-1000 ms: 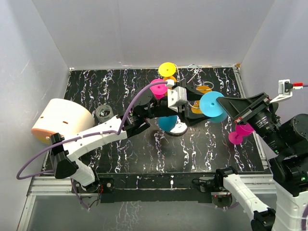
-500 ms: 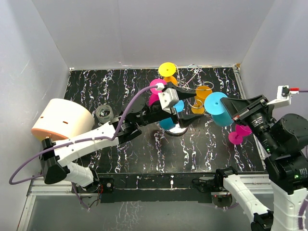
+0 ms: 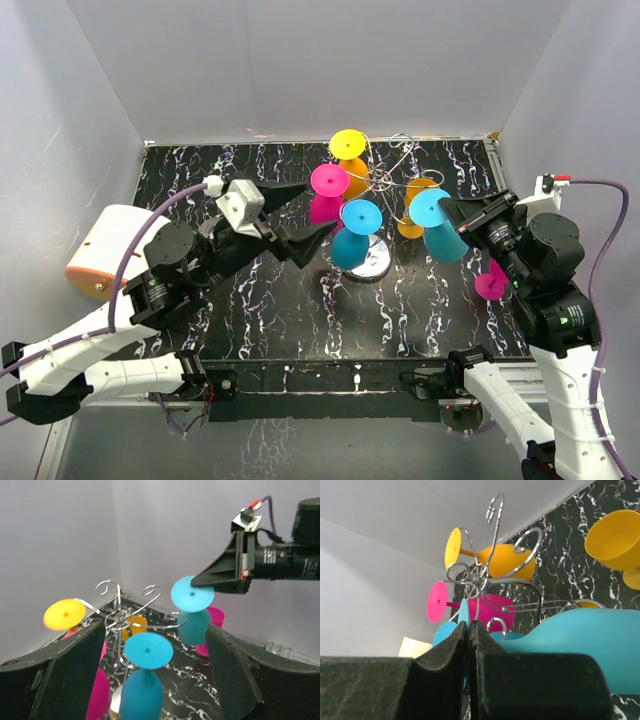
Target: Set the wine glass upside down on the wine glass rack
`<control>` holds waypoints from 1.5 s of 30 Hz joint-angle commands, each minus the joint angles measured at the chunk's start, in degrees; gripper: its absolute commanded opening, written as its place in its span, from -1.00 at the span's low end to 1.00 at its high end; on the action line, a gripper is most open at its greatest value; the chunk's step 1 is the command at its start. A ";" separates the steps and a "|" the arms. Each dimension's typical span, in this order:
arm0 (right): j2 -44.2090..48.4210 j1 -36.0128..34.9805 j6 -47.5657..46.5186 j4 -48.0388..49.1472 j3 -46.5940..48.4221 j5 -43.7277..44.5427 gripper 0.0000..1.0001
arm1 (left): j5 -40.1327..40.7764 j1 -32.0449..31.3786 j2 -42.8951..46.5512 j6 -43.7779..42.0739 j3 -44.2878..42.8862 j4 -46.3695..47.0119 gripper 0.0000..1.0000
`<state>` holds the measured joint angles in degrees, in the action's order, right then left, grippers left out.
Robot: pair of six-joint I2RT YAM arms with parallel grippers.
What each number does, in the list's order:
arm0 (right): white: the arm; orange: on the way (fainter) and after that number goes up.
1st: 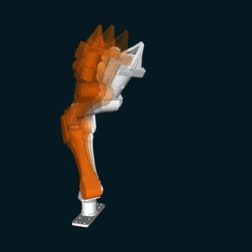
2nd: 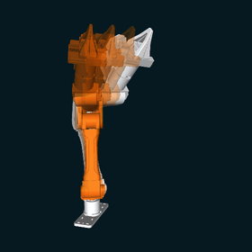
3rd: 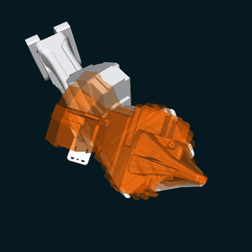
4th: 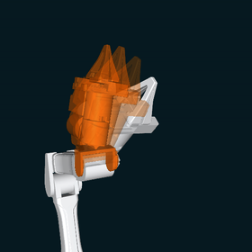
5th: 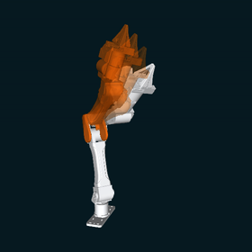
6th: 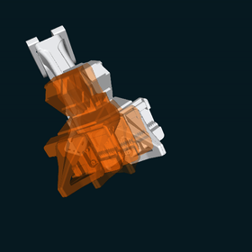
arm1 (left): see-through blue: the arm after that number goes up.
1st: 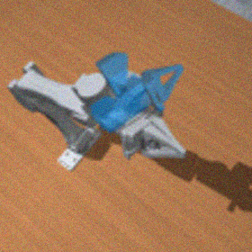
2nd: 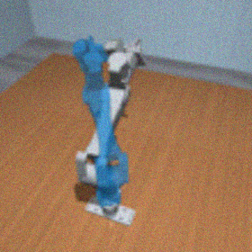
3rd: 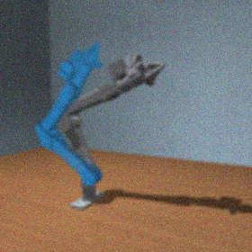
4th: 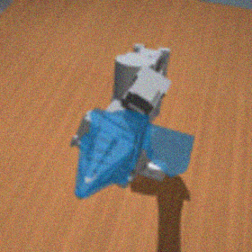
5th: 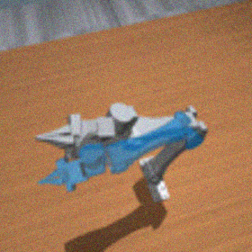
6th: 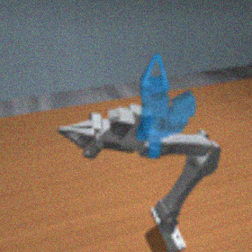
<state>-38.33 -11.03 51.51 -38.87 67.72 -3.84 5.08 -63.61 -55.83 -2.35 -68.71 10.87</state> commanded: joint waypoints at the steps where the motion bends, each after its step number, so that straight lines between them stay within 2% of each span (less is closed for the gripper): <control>1: -0.52 -0.03 1.70 9.84 0.66 0.68 -1.00 | 8.00 -0.28 3.55 1.67 2.46 -10.24 0.61; 4: -1.07 -0.05 2.28 11.86 -0.46 0.40 -1.00 | 11.35 -0.28 5.75 2.98 3.48 -14.49 0.62; 9: -1.96 -0.05 3.62 14.27 -2.40 -0.11 -1.00 | 14.67 -0.28 9.03 5.18 7.34 -14.51 0.65; 15: -3.05 -0.04 5.40 17.08 -4.83 -1.69 -1.00 | 19.92 -0.26 7.35 8.86 8.37 -16.74 0.69; 24: -5.47 -0.05 7.38 23.46 -7.84 -10.64 -1.00 | 16.45 -0.28 4.92 9.00 8.41 -15.31 0.74; 32: -5.77 -0.05 8.08 23.84 -8.46 -12.53 -1.00 | 12.86 -0.28 6.17 8.39 7.95 -13.03 0.77; 45: -5.02 -0.06 10.67 21.92 -8.71 -16.03 -1.00 | 14.39 -0.28 6.44 7.25 9.29 -10.51 0.80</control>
<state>-44.73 -11.03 60.86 -19.59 59.00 -18.09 19.00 -63.61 -50.33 5.32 -60.10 -2.48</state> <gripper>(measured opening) 0.031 0.896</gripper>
